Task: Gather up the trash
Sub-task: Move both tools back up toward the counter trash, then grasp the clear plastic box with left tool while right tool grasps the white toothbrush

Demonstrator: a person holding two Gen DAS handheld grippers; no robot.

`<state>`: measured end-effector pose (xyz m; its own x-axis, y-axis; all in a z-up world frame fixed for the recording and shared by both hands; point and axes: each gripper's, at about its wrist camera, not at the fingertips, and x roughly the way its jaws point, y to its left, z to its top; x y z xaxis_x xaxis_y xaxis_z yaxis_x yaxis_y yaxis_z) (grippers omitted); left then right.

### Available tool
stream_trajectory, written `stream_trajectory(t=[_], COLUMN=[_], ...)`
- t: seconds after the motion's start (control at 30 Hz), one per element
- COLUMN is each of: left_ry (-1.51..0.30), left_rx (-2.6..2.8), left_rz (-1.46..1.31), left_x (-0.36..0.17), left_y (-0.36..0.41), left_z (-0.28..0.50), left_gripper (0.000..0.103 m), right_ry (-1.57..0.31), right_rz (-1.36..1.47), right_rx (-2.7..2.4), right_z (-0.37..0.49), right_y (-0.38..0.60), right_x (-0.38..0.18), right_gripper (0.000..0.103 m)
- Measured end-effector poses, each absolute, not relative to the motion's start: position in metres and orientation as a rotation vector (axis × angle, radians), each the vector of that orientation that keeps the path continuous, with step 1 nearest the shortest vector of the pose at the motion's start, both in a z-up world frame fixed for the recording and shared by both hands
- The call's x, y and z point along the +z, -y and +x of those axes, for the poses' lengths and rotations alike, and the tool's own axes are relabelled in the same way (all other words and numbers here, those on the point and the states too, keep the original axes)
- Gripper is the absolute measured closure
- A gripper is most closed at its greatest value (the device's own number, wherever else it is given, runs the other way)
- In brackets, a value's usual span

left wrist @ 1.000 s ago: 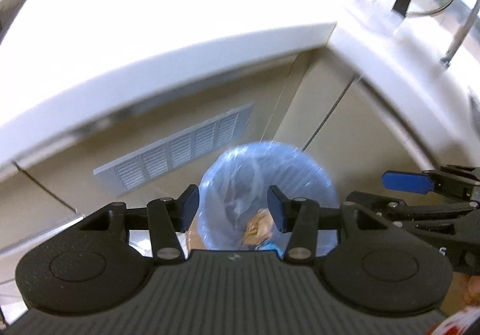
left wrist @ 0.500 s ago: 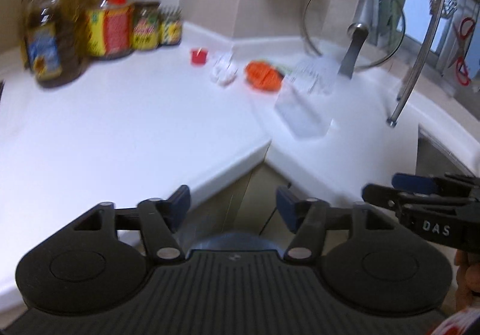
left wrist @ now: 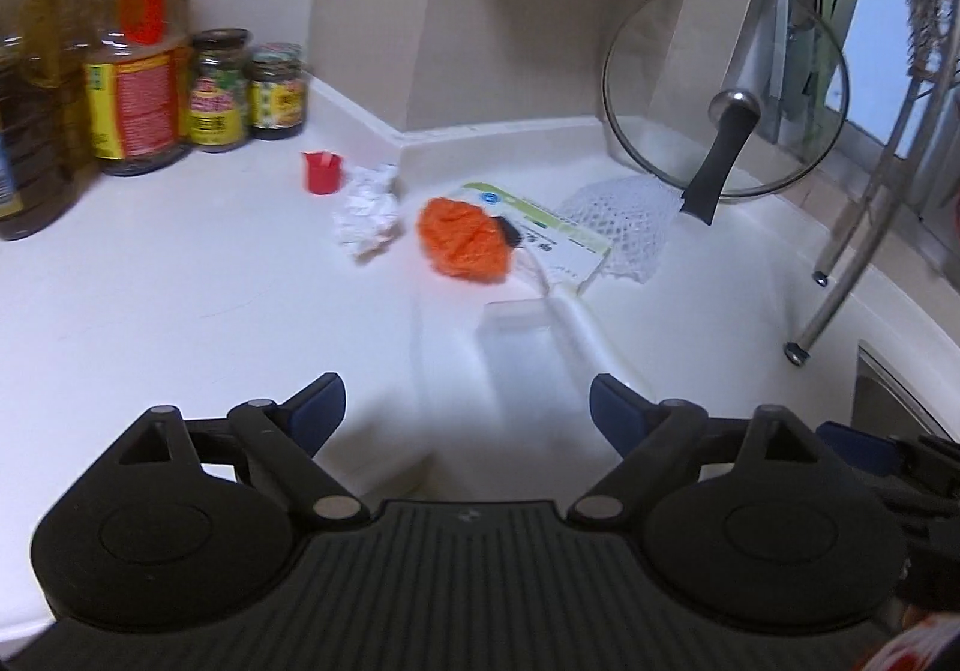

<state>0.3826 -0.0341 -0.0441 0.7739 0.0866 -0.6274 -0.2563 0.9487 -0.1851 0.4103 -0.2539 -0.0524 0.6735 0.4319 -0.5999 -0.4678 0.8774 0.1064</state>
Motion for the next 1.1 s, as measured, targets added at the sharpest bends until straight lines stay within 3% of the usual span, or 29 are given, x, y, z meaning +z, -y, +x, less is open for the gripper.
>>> stream_trajectory(t=[0.27,0.4,0.53,0.7,1.1], left_ry=[-0.731,-0.754,-0.764,-0.795,-0.742], left_rx=[0.209,0.230,0.244,0.221,0.198], left_rz=[-0.208,-0.174,-0.156,-0.148,-0.125], left_x=[-0.070,-0.078,-0.078,-0.082,-0.063], left_y=[0.071,0.072,0.062,0.046,0.026], left_z=[0.452,0.461,0.460,0.464,0.451], left_gripper=[0.017,0.028,0.031,0.048,0.051], right_ry=[-0.705,-0.714,-0.719,-0.716,-0.694], right_rz=[-0.032,-0.014,-0.005,-0.007,-0.078], right_rx=[0.515,0.528,0.562,0.627,0.763], right_z=[0.462,0.475,0.485,0.494,0.518], right_y=[0.281,0.284,0.275,0.254,0.199], right_x=[-0.072,-0.075,-0.078,-0.078,-0.080], right_gripper=[0.048,0.048,0.048,0.048,0.048])
